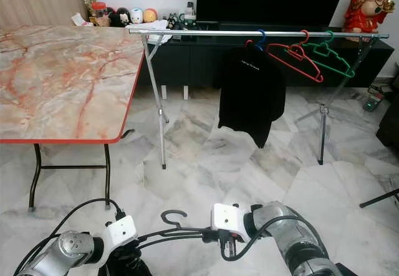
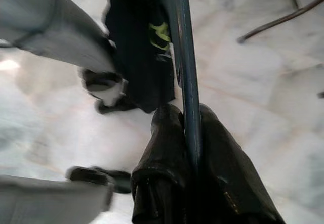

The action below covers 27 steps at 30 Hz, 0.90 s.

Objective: Hang hanger

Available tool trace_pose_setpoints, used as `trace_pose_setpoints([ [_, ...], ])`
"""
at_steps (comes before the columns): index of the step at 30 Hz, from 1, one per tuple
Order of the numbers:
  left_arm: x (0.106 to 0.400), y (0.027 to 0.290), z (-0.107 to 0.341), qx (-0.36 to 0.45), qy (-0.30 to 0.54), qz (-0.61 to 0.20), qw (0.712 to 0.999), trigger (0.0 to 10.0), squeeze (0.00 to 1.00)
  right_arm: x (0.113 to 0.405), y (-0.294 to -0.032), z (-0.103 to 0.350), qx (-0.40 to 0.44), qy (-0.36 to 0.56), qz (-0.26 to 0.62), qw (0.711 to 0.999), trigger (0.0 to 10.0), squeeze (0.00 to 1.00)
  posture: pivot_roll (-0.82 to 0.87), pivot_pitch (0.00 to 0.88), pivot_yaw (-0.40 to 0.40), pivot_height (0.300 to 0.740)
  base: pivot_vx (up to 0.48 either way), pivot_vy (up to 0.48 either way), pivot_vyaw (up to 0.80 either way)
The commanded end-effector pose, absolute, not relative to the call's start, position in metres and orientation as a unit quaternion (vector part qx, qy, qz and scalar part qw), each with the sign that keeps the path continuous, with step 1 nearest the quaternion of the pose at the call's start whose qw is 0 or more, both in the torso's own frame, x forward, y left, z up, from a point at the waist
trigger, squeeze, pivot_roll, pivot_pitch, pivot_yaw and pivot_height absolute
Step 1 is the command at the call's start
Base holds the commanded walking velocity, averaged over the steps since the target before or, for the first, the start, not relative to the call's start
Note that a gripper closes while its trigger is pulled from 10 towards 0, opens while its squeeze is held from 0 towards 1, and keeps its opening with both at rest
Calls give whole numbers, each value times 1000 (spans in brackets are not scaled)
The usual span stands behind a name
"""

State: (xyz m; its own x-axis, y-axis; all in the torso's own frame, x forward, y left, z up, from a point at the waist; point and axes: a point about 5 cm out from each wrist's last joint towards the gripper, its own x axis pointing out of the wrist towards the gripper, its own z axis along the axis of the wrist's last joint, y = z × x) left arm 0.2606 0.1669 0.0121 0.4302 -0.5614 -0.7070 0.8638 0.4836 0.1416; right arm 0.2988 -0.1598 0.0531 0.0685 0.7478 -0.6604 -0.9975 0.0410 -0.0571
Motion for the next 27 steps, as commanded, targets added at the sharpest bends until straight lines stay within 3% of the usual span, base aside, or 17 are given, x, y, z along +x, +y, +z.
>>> trace_pose_setpoints([
  [1,263,168,15,255,294,-440,809,0,0,293,-157,55,-208,239,676,665,10000,1000,62,49,-24,740,0,0,0],
  [3,263,167,15,256,293,-441,809,0,0,290,-160,55,-203,251,695,642,10000,1000,62,48,-24,740,0,0,0],
  [7,263,166,15,257,291,-444,807,0,0,278,-174,47,-253,314,727,556,10000,1000,61,54,-31,740,0,0,0],
  [10,262,164,14,261,290,-448,804,0,0,278,-178,47,-270,329,730,535,10000,1000,66,60,-36,740,0,0,0],
  [12,261,162,13,261,291,-451,802,0,0,286,-174,50,-301,305,710,559,10000,1000,67,62,-37,740,0,0,0],
  [13,260,162,13,261,292,-453,801,0,0,288,-172,51,-309,295,701,571,10000,859,65,67,-39,740,0,0,0],
  [14,259,162,12,262,293,-454,800,0,0,292,-168,53,-318,276,690,589,10000,63,65,68,-40,740,0,0,0],
  [15,259,161,12,262,294,-454,799,0,0,297,-164,55,-322,257,675,611,10000,0,66,70,-40,740,0,0,0],
  [16,257,161,10,264,296,-456,797,0,0,303,-158,59,-327,231,652,644,10000,0,67,72,-41,740,0,0,0],
  [17,256,161,9,267,299,-458,794,0,0,307,-155,60,-335,218,641,656,10000,0,68,76,-40,740,0,0,0],
  [24,254,162,7,268,305,-459,791,0,0,311,-156,65,-347,198,630,666,10000,0,69,82,-42,740,0,0,0],
  [27,253,163,6,267,307,-459,789,0,0,313,-159,70,-312,204,629,682,10000,0,66,83,-41,740,0,0,0],
])
